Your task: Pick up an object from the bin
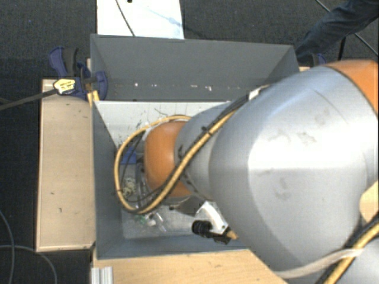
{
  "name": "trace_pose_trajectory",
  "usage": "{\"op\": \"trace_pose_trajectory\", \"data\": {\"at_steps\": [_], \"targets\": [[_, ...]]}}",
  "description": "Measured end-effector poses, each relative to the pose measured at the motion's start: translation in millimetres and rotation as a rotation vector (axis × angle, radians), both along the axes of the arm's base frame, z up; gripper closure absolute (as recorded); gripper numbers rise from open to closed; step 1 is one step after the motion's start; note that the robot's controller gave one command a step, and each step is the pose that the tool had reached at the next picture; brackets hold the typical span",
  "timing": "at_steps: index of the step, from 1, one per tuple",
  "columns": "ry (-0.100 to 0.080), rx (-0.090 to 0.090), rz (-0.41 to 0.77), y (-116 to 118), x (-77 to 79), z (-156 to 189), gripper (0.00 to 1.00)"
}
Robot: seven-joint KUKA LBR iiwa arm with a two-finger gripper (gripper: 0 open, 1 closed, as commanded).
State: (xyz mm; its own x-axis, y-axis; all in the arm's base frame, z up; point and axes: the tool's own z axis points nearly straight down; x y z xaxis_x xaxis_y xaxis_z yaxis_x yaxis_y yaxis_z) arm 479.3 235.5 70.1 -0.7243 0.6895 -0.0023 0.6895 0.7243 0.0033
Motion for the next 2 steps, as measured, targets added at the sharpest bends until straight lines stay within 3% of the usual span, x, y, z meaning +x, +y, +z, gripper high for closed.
{"op": "trace_pose_trajectory", "data": {"at_steps": [1,2], "targets": [[-0.001,0.001,0.005,0.2,1.5,47.6,1.0],[-0.001,0.001,0.01,0.0,2.6,57.4,1.0]]}}
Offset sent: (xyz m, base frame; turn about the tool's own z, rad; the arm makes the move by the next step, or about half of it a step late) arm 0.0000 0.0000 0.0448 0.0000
